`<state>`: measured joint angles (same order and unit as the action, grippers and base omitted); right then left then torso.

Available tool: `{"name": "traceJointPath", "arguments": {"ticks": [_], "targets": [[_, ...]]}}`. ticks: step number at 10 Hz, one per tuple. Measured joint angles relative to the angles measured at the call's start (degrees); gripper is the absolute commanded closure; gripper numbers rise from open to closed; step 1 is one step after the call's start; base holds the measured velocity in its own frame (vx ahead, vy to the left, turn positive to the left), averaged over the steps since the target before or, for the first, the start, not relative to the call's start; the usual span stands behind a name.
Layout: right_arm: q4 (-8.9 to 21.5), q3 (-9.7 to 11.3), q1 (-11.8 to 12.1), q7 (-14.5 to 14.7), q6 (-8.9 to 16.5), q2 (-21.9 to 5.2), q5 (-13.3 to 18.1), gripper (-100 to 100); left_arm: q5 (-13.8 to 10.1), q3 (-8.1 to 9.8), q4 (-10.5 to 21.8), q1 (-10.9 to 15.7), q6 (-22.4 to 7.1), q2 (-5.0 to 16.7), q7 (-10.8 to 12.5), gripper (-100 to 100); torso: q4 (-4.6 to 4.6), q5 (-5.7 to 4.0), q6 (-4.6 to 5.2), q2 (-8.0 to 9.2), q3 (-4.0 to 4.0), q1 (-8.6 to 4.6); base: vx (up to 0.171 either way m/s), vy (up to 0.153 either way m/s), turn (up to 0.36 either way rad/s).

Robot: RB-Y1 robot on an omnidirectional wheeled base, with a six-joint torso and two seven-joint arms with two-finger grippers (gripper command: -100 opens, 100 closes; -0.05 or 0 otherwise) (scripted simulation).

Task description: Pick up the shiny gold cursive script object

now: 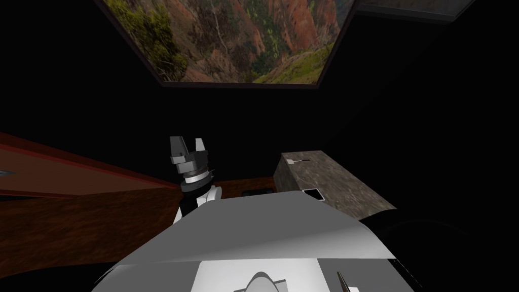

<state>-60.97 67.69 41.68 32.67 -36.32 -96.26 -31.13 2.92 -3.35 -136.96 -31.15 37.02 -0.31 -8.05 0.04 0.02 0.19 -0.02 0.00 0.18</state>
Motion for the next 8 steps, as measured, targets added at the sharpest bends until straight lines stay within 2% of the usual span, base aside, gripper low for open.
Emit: {"name": "traceJointPath", "arguments": {"ticks": [2, 3, 7, 8], "targets": [[1.75, -0.49, -0.31, -2.83, -0.42, 0.68, 2.92, -100, 0.00, 0.00, 0.00, 0.00, 0.00, 0.00, 0.00, 0, 0.00, 0.01, 0.02, -0.03, -0.01, -0.01, -0.020, 0.027, 0.012], [4.22, -0.88, -1.12, -4.73, -1.10, 1.83, 5.09, -100, 0.00, 0.00, 0.00, 0.00, 0.00, 0.00, 0.00, 0, 0.00, 0.01, 0.00, 0.00, 0.00, 0.03, -0.031, 0.033, 0.024], [8.09, -2.64, -1.93, -10.85, -1.90, 3.41, 11.45, -100, 0.00, 0.00, 0.00, 0.00, 0.00, 0.00, 0.00, 0, 0.00, 0.01, 0.03, -0.02, 0.00, 0.00, -0.027, 0.030, 0.020], [9.96, -3.14, -2.60, -12.48, -2.37, 4.36, 13.28, -100, 0.00, 0.00, 0.00, 0.00, 0.00, 0.00, 0.00, 0, 0.00, 0.01, 0.01, -0.01, 0.00, 0.02, -0.027, 0.035, 0.021]]}}
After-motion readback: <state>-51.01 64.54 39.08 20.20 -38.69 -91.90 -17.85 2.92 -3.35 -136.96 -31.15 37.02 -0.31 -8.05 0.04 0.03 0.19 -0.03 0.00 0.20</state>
